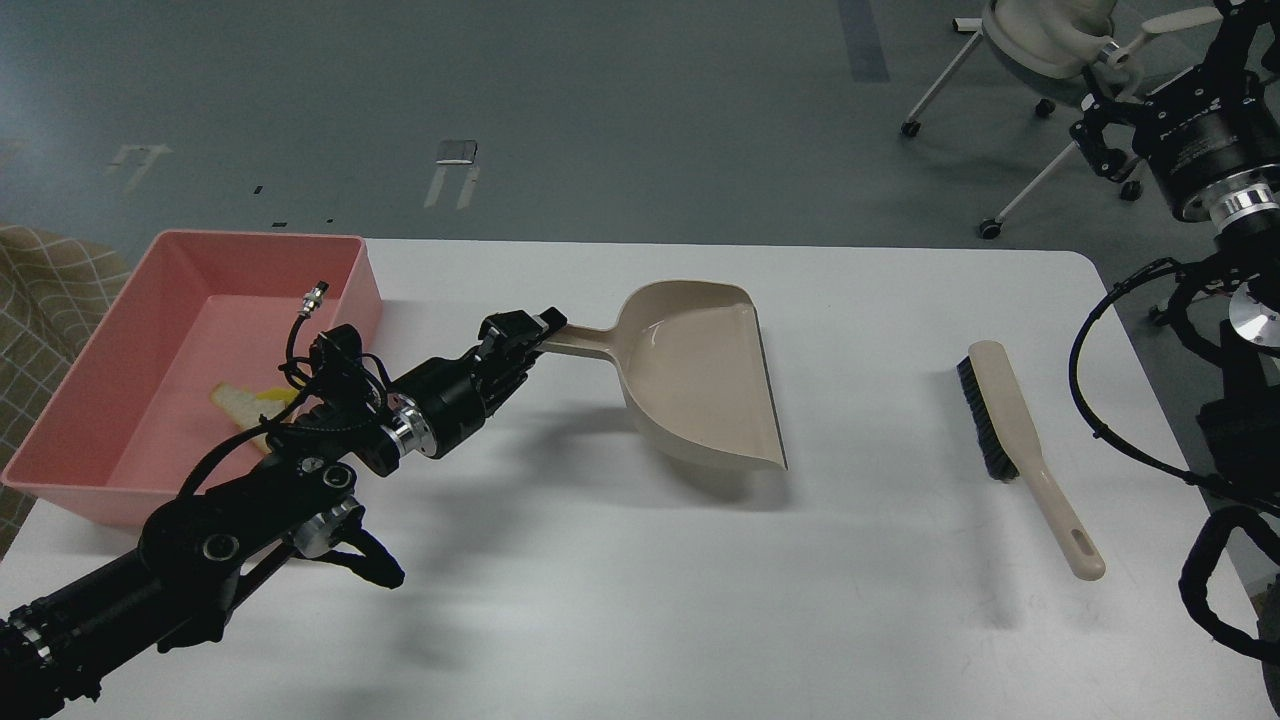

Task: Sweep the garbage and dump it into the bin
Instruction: 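Lower the dustpan back onto the table with the left gripper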

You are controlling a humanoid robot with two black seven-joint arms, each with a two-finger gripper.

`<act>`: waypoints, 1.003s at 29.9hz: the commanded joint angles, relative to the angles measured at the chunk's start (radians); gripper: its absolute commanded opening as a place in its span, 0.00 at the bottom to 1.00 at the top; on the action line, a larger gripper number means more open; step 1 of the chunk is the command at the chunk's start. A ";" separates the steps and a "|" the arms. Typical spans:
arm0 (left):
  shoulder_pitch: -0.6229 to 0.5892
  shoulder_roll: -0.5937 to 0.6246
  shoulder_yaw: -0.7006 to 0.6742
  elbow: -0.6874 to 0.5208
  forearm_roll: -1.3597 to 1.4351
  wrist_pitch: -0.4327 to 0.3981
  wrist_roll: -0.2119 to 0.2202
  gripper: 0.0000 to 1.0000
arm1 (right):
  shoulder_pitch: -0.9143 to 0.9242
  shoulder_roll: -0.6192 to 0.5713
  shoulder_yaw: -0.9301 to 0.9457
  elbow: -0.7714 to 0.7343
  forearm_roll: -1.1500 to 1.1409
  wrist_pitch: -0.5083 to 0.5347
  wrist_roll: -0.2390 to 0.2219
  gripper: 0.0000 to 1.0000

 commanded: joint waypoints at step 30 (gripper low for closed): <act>0.007 0.019 0.039 0.008 0.002 0.047 -0.001 0.74 | -0.036 -0.007 -0.001 0.014 0.000 0.000 0.000 1.00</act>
